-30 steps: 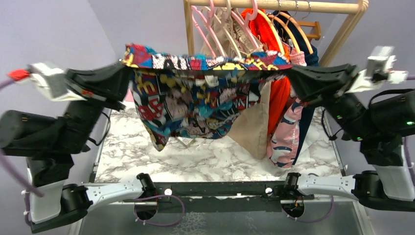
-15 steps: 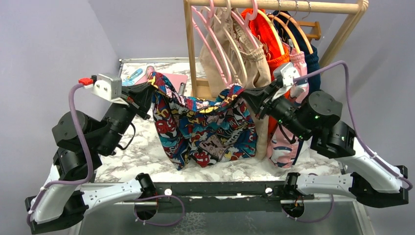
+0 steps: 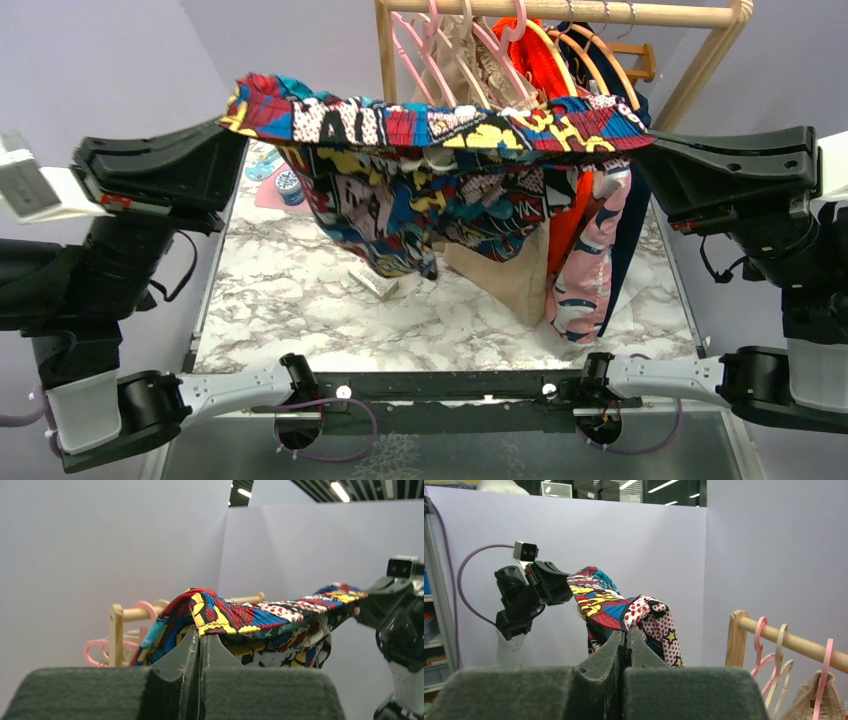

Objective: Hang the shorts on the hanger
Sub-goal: Adjust the shorts at the center of the board.

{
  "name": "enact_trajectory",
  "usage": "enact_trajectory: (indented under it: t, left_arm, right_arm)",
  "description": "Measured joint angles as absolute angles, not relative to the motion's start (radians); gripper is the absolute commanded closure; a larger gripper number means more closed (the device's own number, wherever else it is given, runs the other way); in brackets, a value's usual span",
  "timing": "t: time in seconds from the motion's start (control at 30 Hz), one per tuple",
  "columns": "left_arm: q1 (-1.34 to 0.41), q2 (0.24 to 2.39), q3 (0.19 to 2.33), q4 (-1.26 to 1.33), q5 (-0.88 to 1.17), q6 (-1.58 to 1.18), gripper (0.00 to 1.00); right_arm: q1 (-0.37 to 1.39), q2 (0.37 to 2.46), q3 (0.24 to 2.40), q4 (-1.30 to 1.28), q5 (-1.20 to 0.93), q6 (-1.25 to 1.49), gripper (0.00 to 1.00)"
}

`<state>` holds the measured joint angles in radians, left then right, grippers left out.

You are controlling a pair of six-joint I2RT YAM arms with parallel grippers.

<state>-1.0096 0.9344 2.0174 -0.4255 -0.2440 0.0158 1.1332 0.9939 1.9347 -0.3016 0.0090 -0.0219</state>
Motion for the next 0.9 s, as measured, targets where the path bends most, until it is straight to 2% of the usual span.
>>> enact_trajectory:
  t: [0.17, 0.5, 0.9]
  left_arm:
    - [-1.01, 0.873, 1.871, -0.414, -0.228, 0.02, 1.0]
    - [-1.01, 0.867, 1.874, -0.405, -0.264, 0.052, 1.0]
    - [-1.021, 0.826, 1.525, -0.466, -0.495, 0.117, 1.0]
  right_arm:
    - [1.133, 0.982, 1.899, -0.3, -0.002, -0.02, 0.99]
    - [1.133, 1.04, 1.896, -0.316, 0.014, -0.057, 0.99]
    - [1.133, 1.108, 1.625, -0.331, 0.292, -0.132, 0.99]
